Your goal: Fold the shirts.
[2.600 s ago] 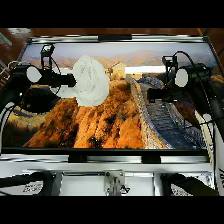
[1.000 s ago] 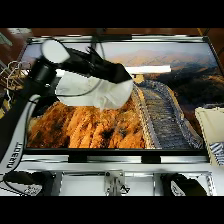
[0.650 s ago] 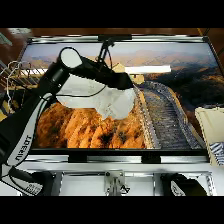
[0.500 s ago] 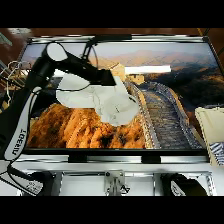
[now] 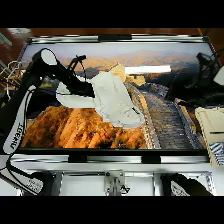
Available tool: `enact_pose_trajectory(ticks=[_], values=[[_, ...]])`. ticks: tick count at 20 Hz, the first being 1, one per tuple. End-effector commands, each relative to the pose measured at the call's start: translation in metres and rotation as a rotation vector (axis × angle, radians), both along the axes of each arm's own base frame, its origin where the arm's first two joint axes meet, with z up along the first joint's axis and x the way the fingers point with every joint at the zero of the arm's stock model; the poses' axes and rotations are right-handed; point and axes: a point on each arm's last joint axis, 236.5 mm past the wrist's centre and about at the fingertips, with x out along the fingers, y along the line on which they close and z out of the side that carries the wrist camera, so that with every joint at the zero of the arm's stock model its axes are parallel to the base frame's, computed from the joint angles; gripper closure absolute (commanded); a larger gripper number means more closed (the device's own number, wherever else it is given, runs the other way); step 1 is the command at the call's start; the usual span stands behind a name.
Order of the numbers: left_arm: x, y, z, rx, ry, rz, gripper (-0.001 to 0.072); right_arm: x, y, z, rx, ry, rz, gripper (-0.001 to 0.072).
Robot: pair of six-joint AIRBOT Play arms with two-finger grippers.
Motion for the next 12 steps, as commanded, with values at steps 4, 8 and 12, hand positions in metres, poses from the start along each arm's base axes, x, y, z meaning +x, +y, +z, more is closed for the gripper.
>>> enact_pose_trajectory(ticks=[4, 8, 12], values=[[-0.012, -0.061, -0.043, 0.015, -0.097, -0.15, 0.004, 0.007, 0.017, -0.056, 0.067, 0.145, 0.006, 0.0039], [-0.016, -0.073, -0.056, 0.094, -0.164, -0.218, 0.004, 0.008, 0.015, -0.069, 0.055, 0.18, 0.018, 0.0039], [-0.026, -0.085, -0.067, 0.109, -0.147, -0.246, 0.0041, 0.0, 0.015, -0.084, 0.053, 0.221, 0.028, 0.0039]])
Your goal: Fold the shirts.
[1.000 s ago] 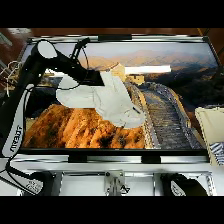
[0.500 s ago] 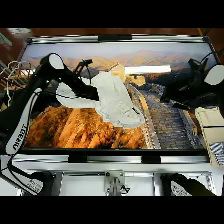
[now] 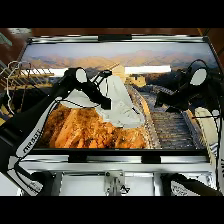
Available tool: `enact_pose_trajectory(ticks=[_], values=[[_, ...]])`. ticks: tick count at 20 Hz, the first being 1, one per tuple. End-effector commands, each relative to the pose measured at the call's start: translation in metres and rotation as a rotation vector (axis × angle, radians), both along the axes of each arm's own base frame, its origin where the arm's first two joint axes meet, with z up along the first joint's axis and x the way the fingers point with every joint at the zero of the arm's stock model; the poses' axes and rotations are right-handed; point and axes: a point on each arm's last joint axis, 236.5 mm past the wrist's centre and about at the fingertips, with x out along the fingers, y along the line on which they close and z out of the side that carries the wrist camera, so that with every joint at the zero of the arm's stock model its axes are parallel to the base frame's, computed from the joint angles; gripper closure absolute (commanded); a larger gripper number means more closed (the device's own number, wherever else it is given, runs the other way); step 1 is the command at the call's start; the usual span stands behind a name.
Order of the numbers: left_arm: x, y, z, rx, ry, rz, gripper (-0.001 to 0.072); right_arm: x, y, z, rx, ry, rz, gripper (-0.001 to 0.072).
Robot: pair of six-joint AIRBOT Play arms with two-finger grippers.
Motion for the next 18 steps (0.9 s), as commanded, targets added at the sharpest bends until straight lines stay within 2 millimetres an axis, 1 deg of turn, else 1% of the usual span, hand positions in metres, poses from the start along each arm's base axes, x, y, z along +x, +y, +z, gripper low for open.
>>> enact_pose_trajectory(ticks=[1, 3, 4, 5, 6, 7, 9, 10, 11, 12, 13, 16, 18], values=[[-0.004, -0.005, -0.018, 0.062, -0.022, -0.036, 0.0046, -0.01, 0.002, -0.016, 0.007, 0.049, 0.011, 0.0039], [0.0, 0.006, -0.033, 0.131, -0.005, 0.027, 0.0092, -0.02, 0.013, -0.024, 0.056, 0.083, 0.034, 0.0039], [0.001, 0.007, -0.035, 0.132, 0.007, 0.047, 0.0099, -0.023, 0.018, -0.028, 0.078, 0.092, 0.039, 0.0039], [0.001, 0.007, -0.035, 0.131, 0.011, 0.056, 0.0113, -0.024, 0.019, -0.033, 0.082, 0.092, 0.035, 0.0039], [0.001, 0.007, -0.034, 0.13, 0.01, 0.055, 0.0199, -0.023, 0.019, -0.038, 0.082, 0.087, 0.026, 0.0039], [0.001, 0.007, -0.033, 0.13, 0.01, 0.054, 0.0314, -0.022, 0.02, -0.042, 0.087, 0.084, 0.017, 0.0039], [0.0, 0.007, -0.03, 0.131, 0.012, 0.045, 0.0496, -0.019, 0.032, -0.049, 0.139, 0.067, -0.008, 0.0039], [0.0, 0.007, -0.027, 0.131, 0.01, 0.041, 0.0556, -0.017, 0.037, -0.053, 0.142, 0.054, -0.006, 0.0039], [0.0, 0.006, -0.023, 0.128, 0.001, 0.025, 0.0565, -0.016, 0.042, -0.057, 0.134, 0.039, 0.007, 0.0039], [0.0, 0.006, -0.017, 0.126, -0.007, 0.007, 0.062, -0.013, 0.05, -0.062, 0.13, 0.03, 0.024, 0.0039], [0.0, 0.006, -0.012, 0.125, -0.015, -0.011, 0.0641, -0.011, 0.057, -0.07, 0.12, 0.027, 0.041, 0.0039], [-0.001, 0.006, 0.005, 0.118, -0.033, -0.036, 0.0647, -0.009, 0.068, -0.097, 0.097, 0.064, 0.051, 0.0039], [-0.002, 0.006, 0.011, 0.113, -0.041, -0.038, 0.0647, -0.01, 0.077, -0.109, 0.094, 0.079, 0.066, 0.004]])
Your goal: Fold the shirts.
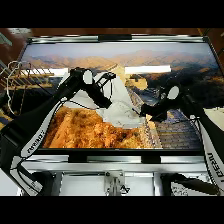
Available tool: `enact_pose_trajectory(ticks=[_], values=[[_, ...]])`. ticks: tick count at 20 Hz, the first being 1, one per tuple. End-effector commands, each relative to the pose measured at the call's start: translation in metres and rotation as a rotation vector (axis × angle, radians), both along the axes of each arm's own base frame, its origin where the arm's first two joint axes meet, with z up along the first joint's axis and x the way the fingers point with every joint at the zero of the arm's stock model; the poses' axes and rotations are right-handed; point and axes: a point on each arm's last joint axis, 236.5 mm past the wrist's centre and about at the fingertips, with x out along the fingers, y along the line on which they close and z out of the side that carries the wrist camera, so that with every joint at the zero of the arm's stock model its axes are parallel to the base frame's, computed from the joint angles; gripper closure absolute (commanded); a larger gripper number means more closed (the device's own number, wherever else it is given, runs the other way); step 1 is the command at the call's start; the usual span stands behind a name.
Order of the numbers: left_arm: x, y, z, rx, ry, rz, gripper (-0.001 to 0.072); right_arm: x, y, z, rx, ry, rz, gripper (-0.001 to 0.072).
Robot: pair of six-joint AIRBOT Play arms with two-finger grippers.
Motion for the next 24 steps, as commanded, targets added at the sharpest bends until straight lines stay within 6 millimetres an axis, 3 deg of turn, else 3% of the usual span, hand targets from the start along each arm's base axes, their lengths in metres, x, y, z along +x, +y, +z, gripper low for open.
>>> enact_pose_trajectory(ticks=[1, 2, 3, 5, 6, 8, 9, 10, 12, 13, 14, 15, 16, 17, 18, 19, 20, 21, 23, 24], values=[[-0.002, 0.001, 0.011, -0.002, -0.01, -0.02, 0.0647, 0.006, 0.015, -0.025, -0.011, -0.002, 0.013, 0.0041], [-0.002, 0.001, 0.012, -0.003, -0.01, -0.021, 0.0647, 0.008, 0.017, -0.03, -0.013, -0.001, 0.005, 0.0043], [-0.002, 0.001, 0.012, -0.003, -0.011, -0.02, 0.0647, 0.01, 0.018, -0.036, -0.01, 0.005, -0.009, 0.0147], [-0.002, 0.001, 0.014, -0.007, -0.017, -0.02, 0.0648, 0.01, 0.018, -0.043, -0.013, 0.017, -0.014, 0.0522], [0.0, 0.0, 0.018, -0.012, -0.025, -0.019, 0.0648, 0.01, 0.017, -0.042, -0.016, 0.011, 0.0, 0.0634], [0.007, -0.004, 0.039, -0.039, -0.069, -0.016, 0.0648, 0.018, 0.008, -0.029, -0.054, -0.045, 0.075, 0.0632], [0.013, -0.008, 0.058, -0.065, -0.113, -0.015, 0.0649, 0.027, -0.003, -0.011, -0.107, -0.096, 0.111, 0.0633], [0.02, -0.012, 0.089, -0.104, -0.179, -0.015, 0.0649, 0.042, -0.014, 0.016, -0.16, -0.176, 0.15, 0.0633], [0.033, -0.02, 0.169, -0.209, -0.347, 0.0, 0.0649, 0.082, -0.03, 0.111, -0.255, -0.459, 0.238, 0.0633], [0.035, -0.021, 0.216, -0.277, -0.448, 0.015, 0.0649, 0.099, -0.033, 0.174, -0.289, -0.634, 0.262, 0.0633], [0.03, -0.021, 0.272, -0.375, -0.566, 0.032, 0.0649, 0.108, -0.035, 0.253, -0.308, -0.843, 0.253, 0.0633], [0.018, -0.019, 0.332, -0.498, -0.681, 0.052, 0.0649, 0.105, -0.038, 0.339, -0.313, -1.061, 0.214, 0.0633], [0.001, -0.011, 0.388, -0.614, -0.786, 0.072, 0.0649, 0.088, -0.042, 0.422, -0.303, -1.269, 0.162, 0.0633], [-0.023, 0.002, 0.445, -0.732, -0.895, 0.096, 0.0649, 0.063, -0.045, 0.487, -0.282, -1.434, 0.119, 0.0633], [-0.046, 0.019, 0.492, -0.828, -0.992, 0.119, 0.0649, 0.033, -0.045, 0.538, -0.237, -1.56, 0.087, 0.0633], [-0.07, 0.038, 0.53, -0.9, -1.08, 0.138, 0.0649, 0.001, -0.042, 0.574, -0.172, -1.648, 0.072, 0.0633], [-0.096, 0.056, 0.556, -0.936, -1.155, 0.134, 0.0649, -0.026, -0.034, 0.595, -0.094, -1.694, 0.075, 0.0633], [-0.116, 0.072, 0.571, -0.939, -1.203, 0.13, 0.0649, -0.043, -0.024, 0.601, -0.018, -1.701, 0.092, 0.0633], [-0.14, 0.084, 0.575, -0.92, -1.212, 0.108, 0.0649, -0.061, 0.0, 0.585, 0.106, -1.613, 0.159, 0.0633], [-0.14, 0.089, 0.564, -0.861, -1.2, 0.104, 0.0649, -0.061, 0.009, 0.566, 0.137, -1.526, 0.194, 0.0633]])
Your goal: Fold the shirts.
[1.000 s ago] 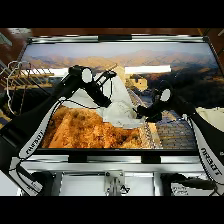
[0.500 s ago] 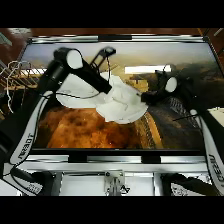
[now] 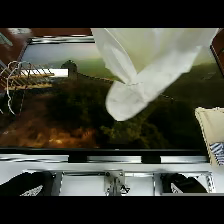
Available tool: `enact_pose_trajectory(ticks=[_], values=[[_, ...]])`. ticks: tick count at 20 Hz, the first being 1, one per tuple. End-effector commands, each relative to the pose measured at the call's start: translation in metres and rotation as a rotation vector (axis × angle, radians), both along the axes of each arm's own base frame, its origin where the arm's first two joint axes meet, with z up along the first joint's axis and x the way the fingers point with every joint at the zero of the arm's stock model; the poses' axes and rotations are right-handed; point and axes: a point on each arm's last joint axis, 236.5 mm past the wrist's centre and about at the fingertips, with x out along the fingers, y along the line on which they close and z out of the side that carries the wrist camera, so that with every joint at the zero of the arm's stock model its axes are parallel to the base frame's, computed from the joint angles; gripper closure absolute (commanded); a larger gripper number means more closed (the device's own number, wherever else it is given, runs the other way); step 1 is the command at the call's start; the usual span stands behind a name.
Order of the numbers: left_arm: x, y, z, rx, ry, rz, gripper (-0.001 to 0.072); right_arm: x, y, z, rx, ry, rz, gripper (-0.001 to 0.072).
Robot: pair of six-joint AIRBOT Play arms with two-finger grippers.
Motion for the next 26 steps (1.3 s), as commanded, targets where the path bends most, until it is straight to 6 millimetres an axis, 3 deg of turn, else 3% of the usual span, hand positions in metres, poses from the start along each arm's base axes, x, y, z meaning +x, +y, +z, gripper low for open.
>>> enact_pose_trajectory(ticks=[1, 4, 7, 11, 12, 14, 15, 19, 20, 22, 26], values=[[-0.03, 0.034, 0.006, 0.055, -0.029, 0.065, 0.0649, -0.041, 0.031, -0.019, 0.034, 0.152, 0.168, 0.0633], [0.009, 0.051, -0.094, 0.329, 0.228, 0.193, 0.0649, -0.025, 0.036, -0.106, -0.065, 0.499, 0.175, 0.0633], [0.032, 0.045, -0.196, 0.534, 0.464, 0.189, 0.0649, -0.007, 0.03, -0.187, -0.152, 0.829, 0.145, 0.0632], [0.051, 0.025, -0.32, 0.68, 0.731, 0.143, 0.0627, 0.022, 0.034, -0.255, -0.204, 1.068, 0.15, 0.0633], [0.048, 0.016, -0.346, 0.699, 0.797, 0.102, 0.0543, 0.027, 0.034, -0.268, -0.213, 1.108, 0.147, 0.0632], [0.034, -0.006, -0.392, 0.698, 0.931, -0.001, 0.0262, 0.035, 0.03, -0.285, -0.233, 1.161, 0.125, 0.0633], [0.028, -0.017, -0.404, 0.677, 0.963, -0.049, 0.0167, 0.038, 0.026, -0.29, -0.243, 1.173, 0.106, 0.0633], [0.038, -0.036, -0.426, 0.592, 0.942, -0.061, 0.0084, 0.044, 0.008, -0.298, -0.282, 1.184, 0.024, 0.0633], [0.04, -0.041, -0.429, 0.594, 0.917, -0.07, 0.0031, 0.043, 0.008, -0.298, -0.284, 1.188, 0.026, 0.0633], [0.039, -0.059, -0.434, 0.579, 0.897, -0.099, 0.0022, 0.039, 0.009, -0.299, -0.288, 1.204, 0.033, 0.0633], [0.017, -0.117, -0.446, 0.548, 0.865, -0.221, 0.0022, 0.037, 0.008, -0.3, -0.279, 1.216, 0.024, 0.0633]])
